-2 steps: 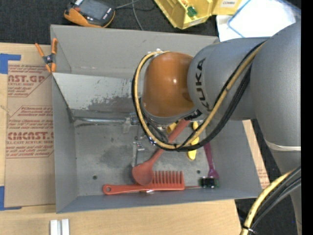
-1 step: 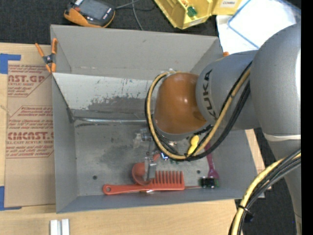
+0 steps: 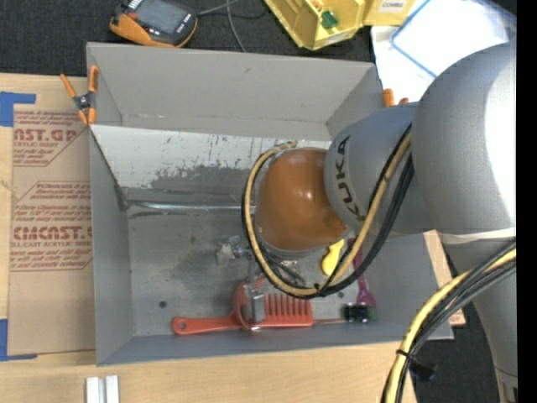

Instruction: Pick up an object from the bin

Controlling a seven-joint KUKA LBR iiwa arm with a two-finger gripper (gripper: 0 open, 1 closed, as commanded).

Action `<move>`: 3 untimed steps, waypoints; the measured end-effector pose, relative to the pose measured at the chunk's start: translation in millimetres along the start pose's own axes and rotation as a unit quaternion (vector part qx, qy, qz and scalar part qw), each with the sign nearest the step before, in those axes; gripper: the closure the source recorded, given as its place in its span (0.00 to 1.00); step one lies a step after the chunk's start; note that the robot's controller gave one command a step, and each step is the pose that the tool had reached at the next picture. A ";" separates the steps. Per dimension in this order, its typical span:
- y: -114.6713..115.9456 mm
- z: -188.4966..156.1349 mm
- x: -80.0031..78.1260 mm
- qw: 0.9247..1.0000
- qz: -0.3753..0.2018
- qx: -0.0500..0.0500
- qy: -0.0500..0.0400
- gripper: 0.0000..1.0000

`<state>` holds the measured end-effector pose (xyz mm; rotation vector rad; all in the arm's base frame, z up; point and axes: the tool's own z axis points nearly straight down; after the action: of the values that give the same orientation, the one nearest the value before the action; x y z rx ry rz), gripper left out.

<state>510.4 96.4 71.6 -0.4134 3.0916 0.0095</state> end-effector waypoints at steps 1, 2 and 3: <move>5.7 0.2 1.6 0.999 0.045 0.000 0.009 1.00; 5.7 0.2 1.6 0.999 0.045 0.000 0.009 1.00; 5.6 -1.6 1.2 0.999 0.045 0.000 0.008 1.00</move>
Offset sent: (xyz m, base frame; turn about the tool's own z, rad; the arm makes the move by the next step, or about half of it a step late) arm 0.0000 0.0000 0.0000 0.0000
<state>507.8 101.5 73.1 -0.2757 3.1236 0.0067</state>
